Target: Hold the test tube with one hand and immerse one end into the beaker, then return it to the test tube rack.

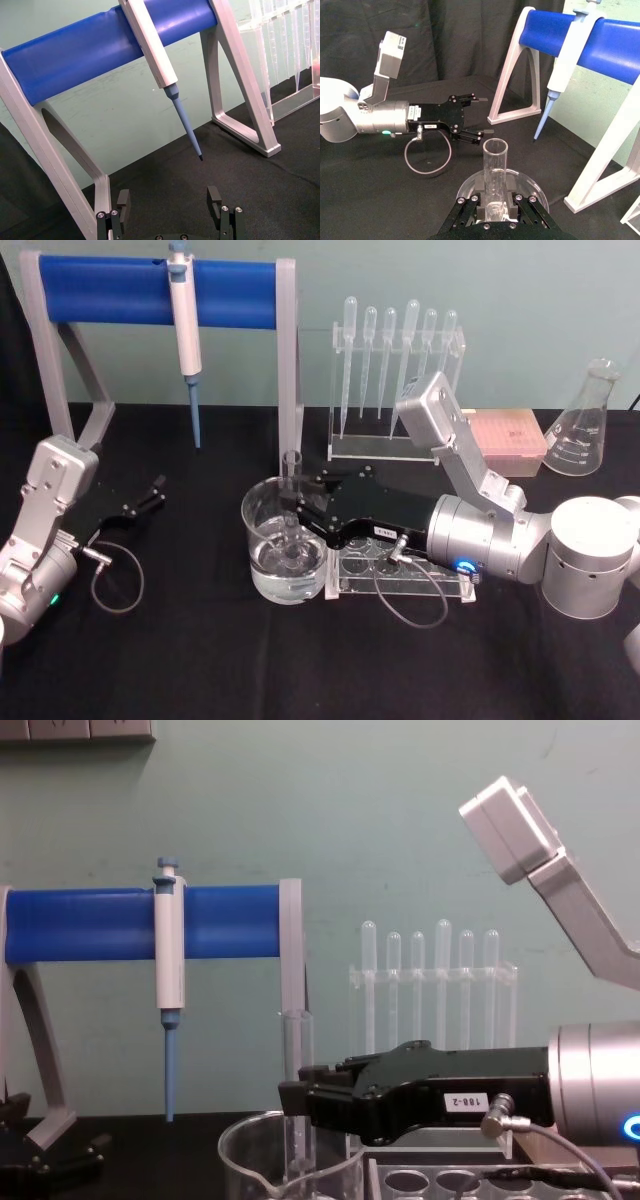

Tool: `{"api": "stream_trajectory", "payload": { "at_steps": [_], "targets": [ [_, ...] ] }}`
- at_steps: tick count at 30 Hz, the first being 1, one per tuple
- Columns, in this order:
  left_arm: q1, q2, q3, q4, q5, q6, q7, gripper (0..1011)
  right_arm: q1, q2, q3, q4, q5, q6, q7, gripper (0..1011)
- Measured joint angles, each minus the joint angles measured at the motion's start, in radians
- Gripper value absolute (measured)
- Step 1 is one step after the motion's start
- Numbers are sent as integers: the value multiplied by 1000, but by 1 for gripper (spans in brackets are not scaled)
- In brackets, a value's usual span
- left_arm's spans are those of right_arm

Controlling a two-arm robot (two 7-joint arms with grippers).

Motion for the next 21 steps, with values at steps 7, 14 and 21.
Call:
{"api": "stream_trajectory", "payload": {
  "at_steps": [7,14,21],
  "targets": [
    [0,0,0,0,0,0,0,1000,-5,-8,5,7,-15,-2,6,241],
    [0,0,0,0,0,0,0,1000,-10,-14,10,15,-18,2,12,241],
    [0,0,0,0,0,0,0,1000,-9,-13,9,14,-18,3,12,241]
  ]
}}
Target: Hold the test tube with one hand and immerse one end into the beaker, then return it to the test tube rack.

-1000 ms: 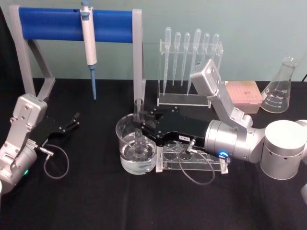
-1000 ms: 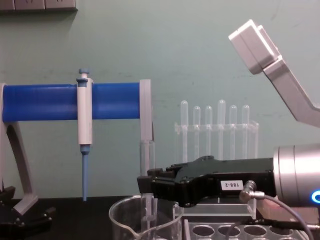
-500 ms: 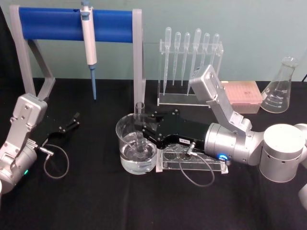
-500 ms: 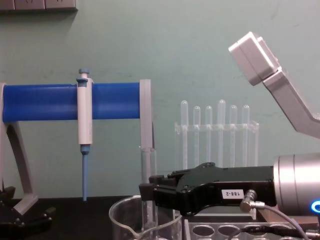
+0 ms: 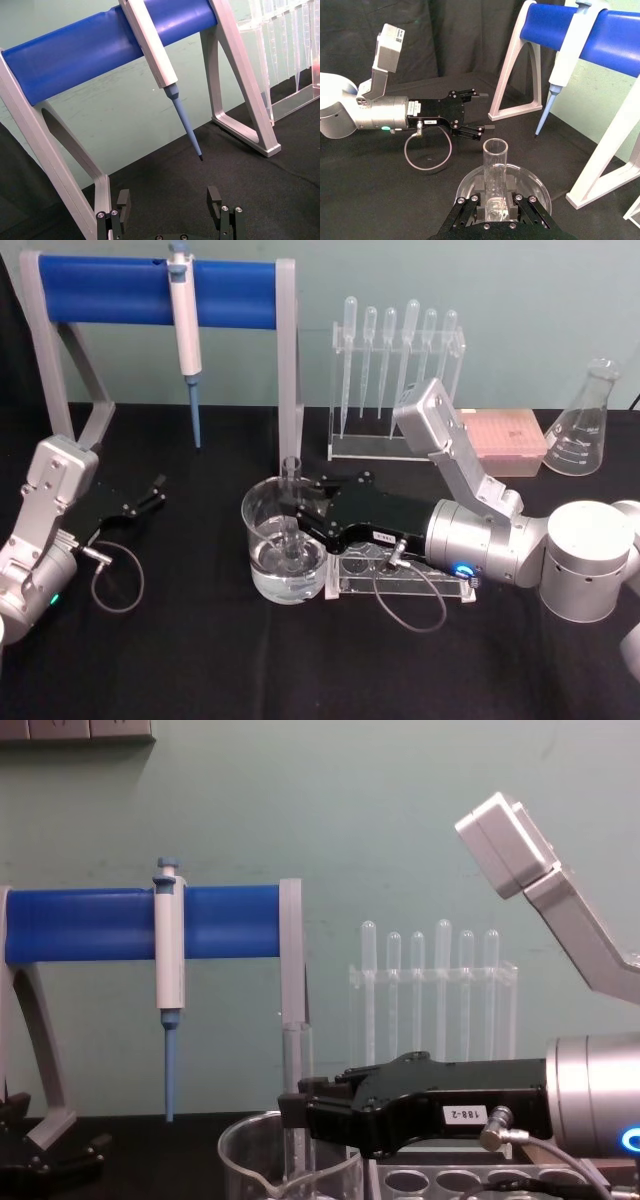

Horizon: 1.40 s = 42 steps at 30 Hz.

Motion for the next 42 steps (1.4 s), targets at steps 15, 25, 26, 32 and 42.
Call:
{"api": "stream_trajectory", "payload": {
  "at_steps": [15,25,26,32,42],
  "targets": [
    [0,0,0,0,0,0,0,1000,1,1,-2,-2,1,0,-1,241],
    [0,0,0,0,0,0,0,1000,2,2,-2,-3,1,0,-2,241],
    [0,0,0,0,0,0,0,1000,2,2,-2,-3,1,0,-2,241],
    [0,0,0,0,0,0,0,1000,2,2,-2,-4,1,0,-3,241],
    [0,0,0,0,0,0,0,1000,2,2,-2,-3,1,0,-3,241]
  ]
}}
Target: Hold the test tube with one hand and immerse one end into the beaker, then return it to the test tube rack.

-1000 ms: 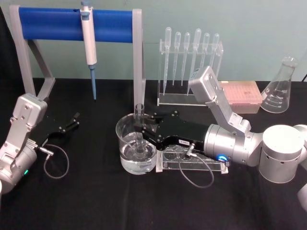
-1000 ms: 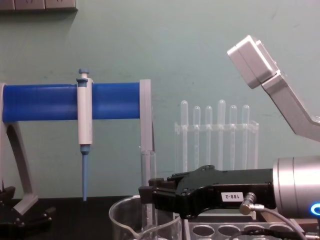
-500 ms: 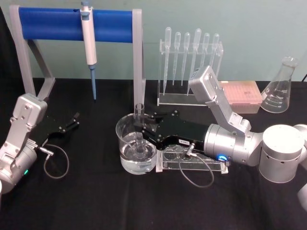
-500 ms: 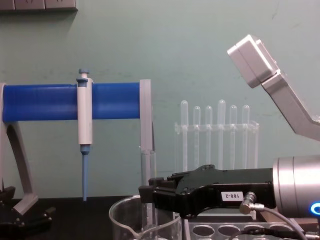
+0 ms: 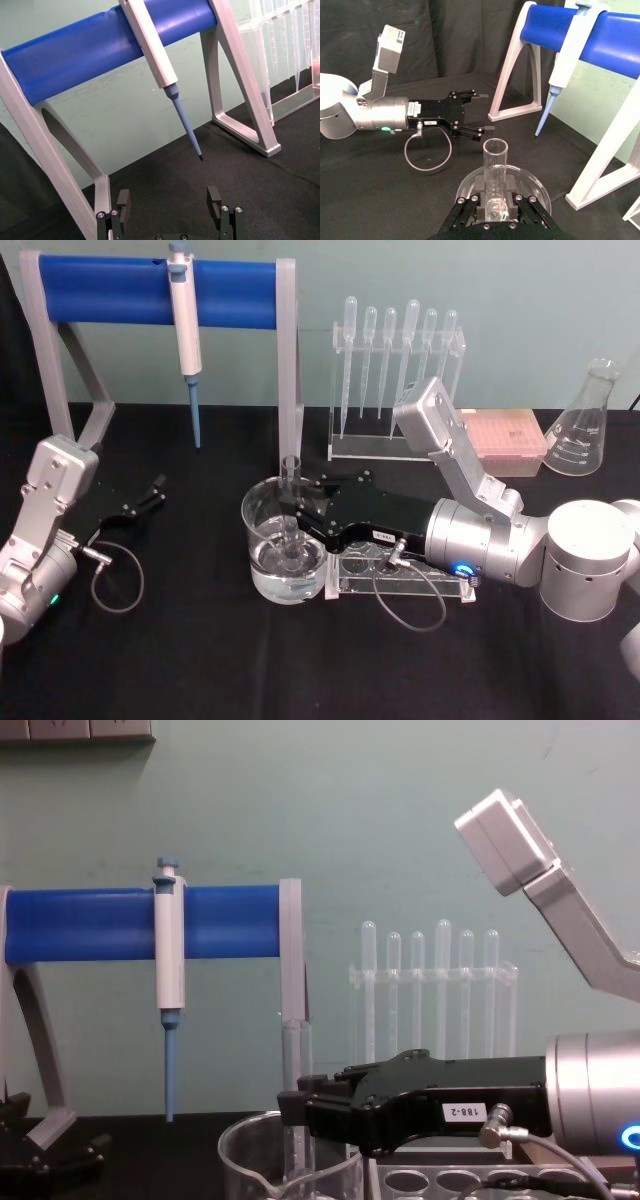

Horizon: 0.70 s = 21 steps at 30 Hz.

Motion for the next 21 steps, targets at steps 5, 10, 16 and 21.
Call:
{"api": "stream_trajectory", "payload": {
  "at_steps": [5,10,16,21],
  "targets": [
    [0,0,0,0,0,0,0,1000,0,0,0,0,0,0,0,241],
    [0,0,0,0,0,0,0,1000,0,0,0,0,0,0,0,241],
    [0,0,0,0,0,0,0,1000,0,0,0,0,0,0,0,241],
    [0,0,0,0,0,0,0,1000,0,0,0,0,0,0,0,241]
  ]
}}
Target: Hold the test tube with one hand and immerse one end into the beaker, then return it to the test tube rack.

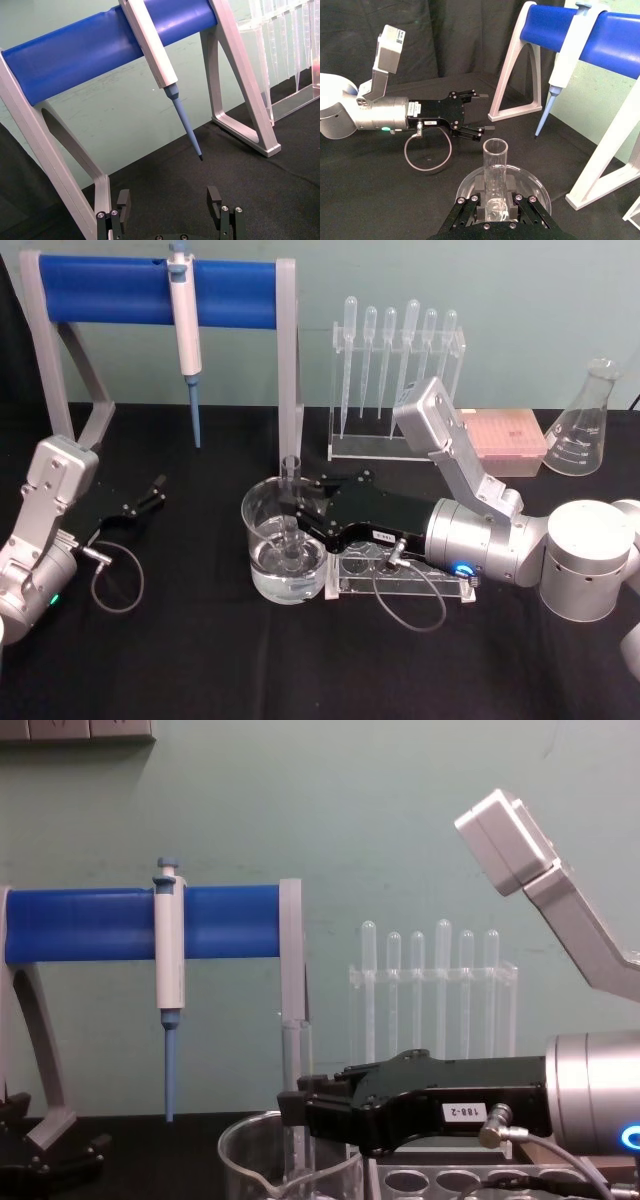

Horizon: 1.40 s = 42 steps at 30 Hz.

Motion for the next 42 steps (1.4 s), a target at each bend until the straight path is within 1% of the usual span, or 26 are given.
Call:
{"api": "stream_trajectory", "payload": {
  "at_steps": [42],
  "targets": [
    [0,0,0,0,0,0,0,1000,0,0,0,0,0,0,0,241]
  ]
}}
